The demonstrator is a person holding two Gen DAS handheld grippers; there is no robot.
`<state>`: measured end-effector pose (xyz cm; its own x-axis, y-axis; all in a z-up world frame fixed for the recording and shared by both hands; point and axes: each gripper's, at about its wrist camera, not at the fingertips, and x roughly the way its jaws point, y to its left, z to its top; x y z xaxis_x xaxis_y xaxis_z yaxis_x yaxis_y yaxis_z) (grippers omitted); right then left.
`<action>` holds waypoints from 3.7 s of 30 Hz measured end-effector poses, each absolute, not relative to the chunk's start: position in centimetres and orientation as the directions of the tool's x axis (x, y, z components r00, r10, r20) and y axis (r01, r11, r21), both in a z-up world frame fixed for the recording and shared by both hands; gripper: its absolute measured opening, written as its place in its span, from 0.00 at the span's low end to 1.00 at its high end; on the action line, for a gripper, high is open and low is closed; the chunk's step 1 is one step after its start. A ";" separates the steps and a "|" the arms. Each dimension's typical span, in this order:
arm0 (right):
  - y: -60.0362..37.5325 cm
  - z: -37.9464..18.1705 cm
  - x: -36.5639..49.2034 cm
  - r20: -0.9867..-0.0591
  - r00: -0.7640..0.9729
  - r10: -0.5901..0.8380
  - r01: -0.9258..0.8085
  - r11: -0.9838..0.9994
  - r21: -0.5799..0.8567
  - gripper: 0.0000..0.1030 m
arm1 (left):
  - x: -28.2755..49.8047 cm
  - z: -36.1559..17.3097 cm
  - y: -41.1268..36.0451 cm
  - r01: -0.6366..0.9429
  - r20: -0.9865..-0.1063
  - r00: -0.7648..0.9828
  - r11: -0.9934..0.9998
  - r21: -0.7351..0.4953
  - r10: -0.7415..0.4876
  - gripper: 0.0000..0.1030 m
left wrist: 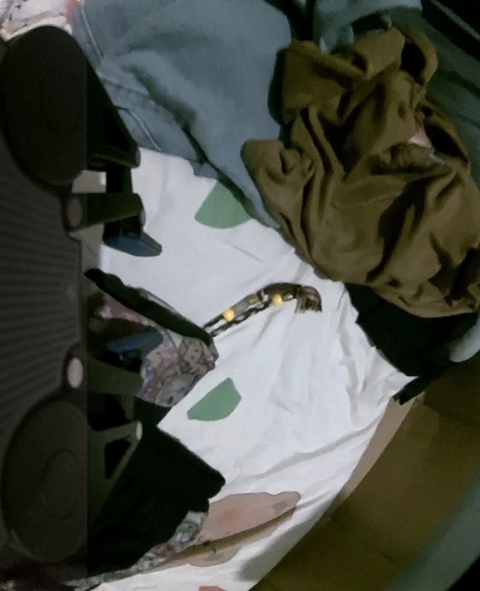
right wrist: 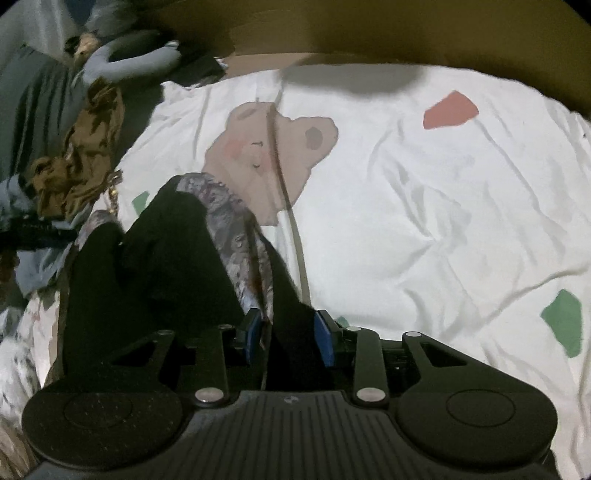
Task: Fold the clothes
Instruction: 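Spread the floral lining edge with the left tool while the right tool holds, then grasp the beaded braided drawstring of the black garment with the left tool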
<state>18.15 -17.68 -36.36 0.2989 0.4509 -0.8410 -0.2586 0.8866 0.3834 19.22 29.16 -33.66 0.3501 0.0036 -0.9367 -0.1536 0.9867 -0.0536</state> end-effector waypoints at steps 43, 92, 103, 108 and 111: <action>-25.8 -34.6 12.6 -0.876 0.352 0.328 -0.138 0.944 0.299 0.00 | 13.9 -32.7 28.2 -0.119 -0.945 0.286 0.973 -0.199 -0.159 0.07; -30.3 -32.4 9.5 -0.799 0.500 0.333 0.053 0.910 0.412 0.44 | 15.7 -28.3 25.8 -0.070 -0.937 0.322 0.984 -0.165 -0.135 0.27; -30.0 -33.5 9.8 -0.799 0.482 0.359 0.059 0.897 0.439 0.44 | 18.7 -32.5 23.9 -0.159 -0.937 0.308 0.963 -0.220 -0.163 0.44; -29.4 -34.3 10.5 -0.807 0.467 0.361 0.043 0.903 0.428 0.44 | 20.3 -34.5 22.9 -0.178 -0.938 0.302 0.957 -0.230 -0.169 0.48; -29.0 -34.8 10.9 -0.817 0.452 0.358 0.031 0.909 0.415 0.44 | 21.1 -35.9 22.6 -0.208 -0.944 0.290 0.953 -0.220 -0.154 0.48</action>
<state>10.86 -28.96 -34.81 0.4518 0.3576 -0.8173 0.0309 0.9093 0.4149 21.11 22.64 -35.91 0.2905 -0.1542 -0.9444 -0.2078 0.9532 -0.2195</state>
